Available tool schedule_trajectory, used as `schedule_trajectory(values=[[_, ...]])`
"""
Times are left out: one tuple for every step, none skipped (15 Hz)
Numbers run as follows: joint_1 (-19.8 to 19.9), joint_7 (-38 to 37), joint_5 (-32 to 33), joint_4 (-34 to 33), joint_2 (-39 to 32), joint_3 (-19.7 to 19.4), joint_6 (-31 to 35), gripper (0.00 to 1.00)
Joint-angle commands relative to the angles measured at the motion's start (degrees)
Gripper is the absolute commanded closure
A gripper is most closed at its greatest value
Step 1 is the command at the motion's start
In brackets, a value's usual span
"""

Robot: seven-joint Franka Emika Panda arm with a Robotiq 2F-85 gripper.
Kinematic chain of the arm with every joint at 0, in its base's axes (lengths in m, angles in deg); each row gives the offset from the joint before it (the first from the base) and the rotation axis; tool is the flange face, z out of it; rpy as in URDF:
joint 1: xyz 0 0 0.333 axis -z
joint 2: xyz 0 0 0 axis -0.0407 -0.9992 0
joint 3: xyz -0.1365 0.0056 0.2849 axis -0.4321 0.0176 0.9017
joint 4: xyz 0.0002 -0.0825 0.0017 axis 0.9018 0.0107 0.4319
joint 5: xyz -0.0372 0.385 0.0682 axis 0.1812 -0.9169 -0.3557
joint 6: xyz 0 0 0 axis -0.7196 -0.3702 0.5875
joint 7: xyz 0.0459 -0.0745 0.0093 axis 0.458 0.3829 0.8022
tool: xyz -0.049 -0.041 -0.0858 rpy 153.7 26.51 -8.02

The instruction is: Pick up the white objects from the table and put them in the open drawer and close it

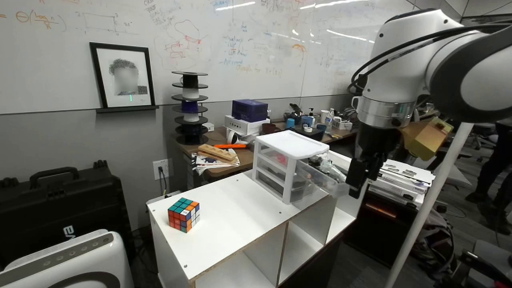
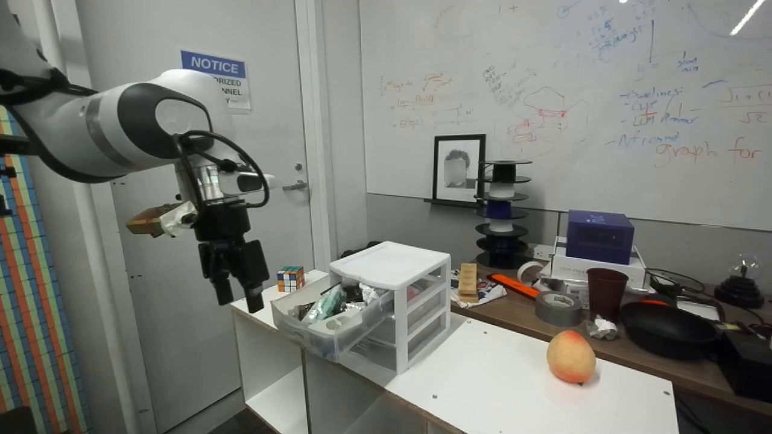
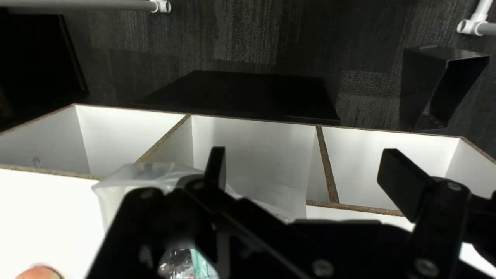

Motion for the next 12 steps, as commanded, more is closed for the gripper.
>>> schedule_trajectory(values=[[1.89,-4.95,-1.18,5.47,5.52,0.08,2.91,0.0],[3.01,-6.1,0.12,5.31,5.34,-0.2,3.42,0.0],[4.61,-7.66,2.4,4.7,4.75,-0.51,4.89,0.0],[5.81,-6.2,2.89,3.33,3.18,-1.19,5.56,0.0],[6.74,-4.72,2.69,2.16,1.77,-1.81,6.1,0.0],[7.47,-3.33,2.24,0.57,0.01,-2.39,6.27,0.0],[7.71,-1.2,0.8,-0.64,-1.4,-2.96,5.88,0.0],[7.91,0.54,0.06,-1.92,-3.0,-3.43,5.26,0.0],[7.68,2.6,-1.01,-2.73,-4.02,-3.75,4.54,0.0],[7.42,4.05,-1.65,-3.34,-4.87,-3.9,3.91,0.0],[7.02,6.53,-3.35,-3.74,-5.63,-4.03,3.51,0.0],[6.83,8.65,-4.79,-4.22,-6.35,-4.02,3.28,0.0]])
